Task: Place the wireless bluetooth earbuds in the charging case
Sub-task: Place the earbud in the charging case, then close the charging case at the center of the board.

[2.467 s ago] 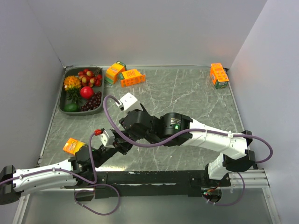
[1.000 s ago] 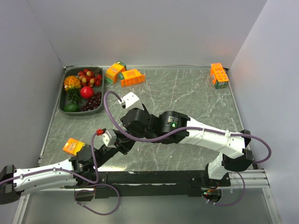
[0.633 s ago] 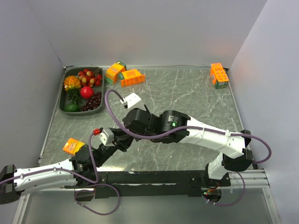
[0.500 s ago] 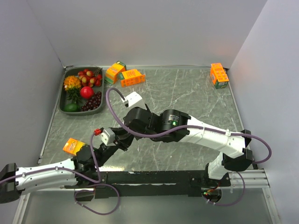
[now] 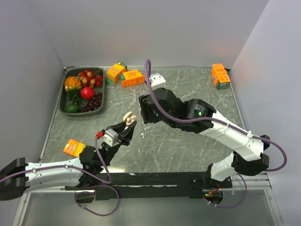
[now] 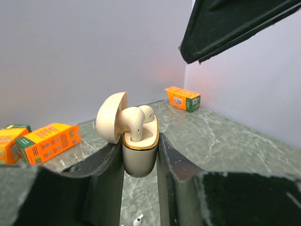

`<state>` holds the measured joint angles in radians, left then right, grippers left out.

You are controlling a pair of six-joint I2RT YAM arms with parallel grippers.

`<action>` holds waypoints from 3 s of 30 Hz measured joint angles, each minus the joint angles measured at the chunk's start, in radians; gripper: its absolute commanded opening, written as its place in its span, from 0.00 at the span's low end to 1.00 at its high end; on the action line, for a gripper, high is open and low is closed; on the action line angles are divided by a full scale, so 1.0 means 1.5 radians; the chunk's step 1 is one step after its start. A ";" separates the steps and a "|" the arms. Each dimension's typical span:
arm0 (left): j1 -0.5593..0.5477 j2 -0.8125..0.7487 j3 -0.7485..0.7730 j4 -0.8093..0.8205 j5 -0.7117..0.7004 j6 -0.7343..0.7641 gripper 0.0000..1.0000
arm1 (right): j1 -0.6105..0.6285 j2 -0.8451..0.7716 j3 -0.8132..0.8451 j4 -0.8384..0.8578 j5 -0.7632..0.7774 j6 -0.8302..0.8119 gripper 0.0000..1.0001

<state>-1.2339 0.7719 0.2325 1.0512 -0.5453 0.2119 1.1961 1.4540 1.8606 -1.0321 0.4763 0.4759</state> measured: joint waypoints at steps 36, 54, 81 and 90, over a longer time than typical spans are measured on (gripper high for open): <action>0.000 -0.004 0.016 -0.017 0.017 0.019 0.01 | 0.007 0.115 0.098 0.000 -0.069 -0.051 0.58; 0.000 -0.007 0.016 -0.045 0.010 0.020 0.01 | 0.009 0.106 0.066 0.000 -0.060 -0.034 0.57; -0.001 -0.077 0.017 -0.124 0.128 -0.054 0.01 | -0.018 0.044 0.061 0.005 -0.036 -0.066 0.58; -0.001 -0.062 0.020 -0.167 0.168 -0.069 0.01 | -0.018 0.097 0.098 0.004 -0.070 -0.092 0.57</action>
<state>-1.2350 0.6788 0.2630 0.8005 -0.2939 0.1089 1.1687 1.6001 2.0071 -1.0260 0.3714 0.3382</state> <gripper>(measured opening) 0.329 0.579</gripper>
